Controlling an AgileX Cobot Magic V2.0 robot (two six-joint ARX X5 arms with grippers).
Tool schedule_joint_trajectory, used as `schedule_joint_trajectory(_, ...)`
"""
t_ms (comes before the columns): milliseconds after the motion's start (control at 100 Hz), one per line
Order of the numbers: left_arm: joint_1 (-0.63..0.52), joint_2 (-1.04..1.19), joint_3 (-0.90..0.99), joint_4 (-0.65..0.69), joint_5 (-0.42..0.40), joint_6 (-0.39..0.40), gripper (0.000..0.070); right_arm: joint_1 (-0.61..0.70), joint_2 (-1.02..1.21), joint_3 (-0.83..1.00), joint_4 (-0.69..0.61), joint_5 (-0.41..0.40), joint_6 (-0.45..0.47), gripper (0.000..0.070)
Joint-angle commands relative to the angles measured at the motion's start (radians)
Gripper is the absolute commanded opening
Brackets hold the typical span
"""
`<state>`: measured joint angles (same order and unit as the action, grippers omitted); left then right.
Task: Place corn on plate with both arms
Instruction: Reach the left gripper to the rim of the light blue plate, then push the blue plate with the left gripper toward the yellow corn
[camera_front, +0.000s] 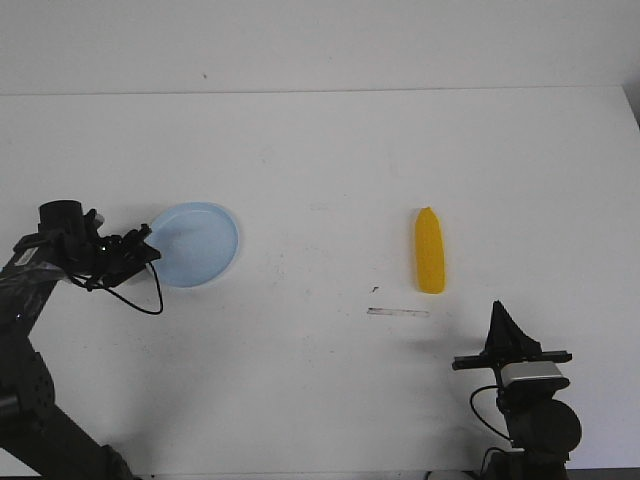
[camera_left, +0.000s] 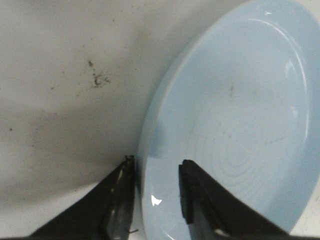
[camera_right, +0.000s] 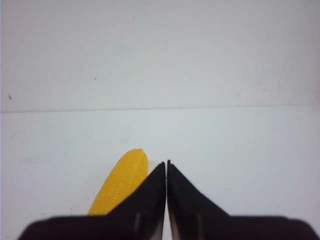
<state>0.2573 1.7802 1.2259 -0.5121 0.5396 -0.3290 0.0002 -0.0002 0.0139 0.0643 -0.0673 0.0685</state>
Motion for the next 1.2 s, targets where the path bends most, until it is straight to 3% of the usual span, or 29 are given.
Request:
schedule_joint_trajectory(0, 0.002, 0.025, 0.014, -0.001, -0.002, 0.007, 0.0080, 0.002, 0.001, -0.001, 0.010, 0.000, 0.013, 0.0003)
schedule_joint_trajectory(100, 0.002, 0.025, 0.014, -0.002, -0.053, 0.007, 0.0067, 0.002, 0.001, -0.001, 0.010, 0.000, 0.013, 0.0003)
schedule_joint_trajectory(150, 0.002, 0.025, 0.014, -0.002, -0.085, 0.008, 0.0000, 0.002, 0.001, -0.001, 0.010, 0.000, 0.013, 0.0003)
schedule_joint_trajectory(630, -0.080, -0.144, 0.015, 0.000, -0.101, 0.007, 0.0001, 0.002, 0.001, -0.001, 0.010, 0.000, 0.013, 0.0003)
schedule_joint_trajectory(1010, -0.397, -0.156, 0.014, 0.079, -0.102, -0.002, 0.0001, 0.002, 0.001, -0.001, 0.010, 0.000, 0.013, 0.0003)
schedule_joint_trajectory(1190, -0.534, -0.076, 0.014, 0.137, -0.102, -0.080, 0.0001, 0.002, 0.001, -0.001, 0.010, 0.000, 0.013, 0.0003)
